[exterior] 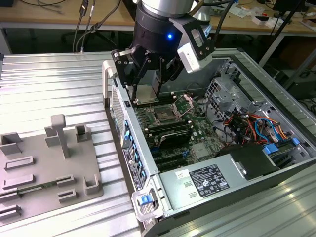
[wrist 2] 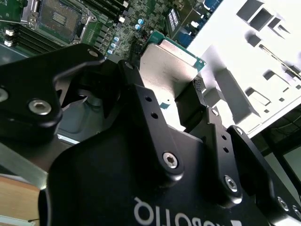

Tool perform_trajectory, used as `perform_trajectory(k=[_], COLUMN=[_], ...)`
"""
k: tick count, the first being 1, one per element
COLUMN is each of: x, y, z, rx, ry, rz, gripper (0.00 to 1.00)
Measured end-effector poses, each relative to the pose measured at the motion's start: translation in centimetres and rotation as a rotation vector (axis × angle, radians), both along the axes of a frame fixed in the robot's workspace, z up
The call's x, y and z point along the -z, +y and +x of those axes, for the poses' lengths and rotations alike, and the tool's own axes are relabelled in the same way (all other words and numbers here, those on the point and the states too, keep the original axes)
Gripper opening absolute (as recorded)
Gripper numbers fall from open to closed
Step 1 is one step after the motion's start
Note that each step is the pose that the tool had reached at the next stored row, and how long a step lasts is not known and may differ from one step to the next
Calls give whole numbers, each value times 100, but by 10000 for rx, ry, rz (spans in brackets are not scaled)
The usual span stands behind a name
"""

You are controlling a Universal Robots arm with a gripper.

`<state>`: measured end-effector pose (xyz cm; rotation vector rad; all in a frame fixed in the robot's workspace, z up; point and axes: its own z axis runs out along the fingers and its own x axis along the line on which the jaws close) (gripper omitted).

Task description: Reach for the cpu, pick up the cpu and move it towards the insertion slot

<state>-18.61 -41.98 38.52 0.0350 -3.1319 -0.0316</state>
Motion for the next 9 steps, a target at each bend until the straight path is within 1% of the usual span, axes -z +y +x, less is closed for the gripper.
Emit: perform_trajectory(k=[6, 9], x=[0, 0], y=[0, 0], z=[14, 78], rx=[-2, 0], ry=[0, 0], rz=[0, 0], gripper=[55, 55])
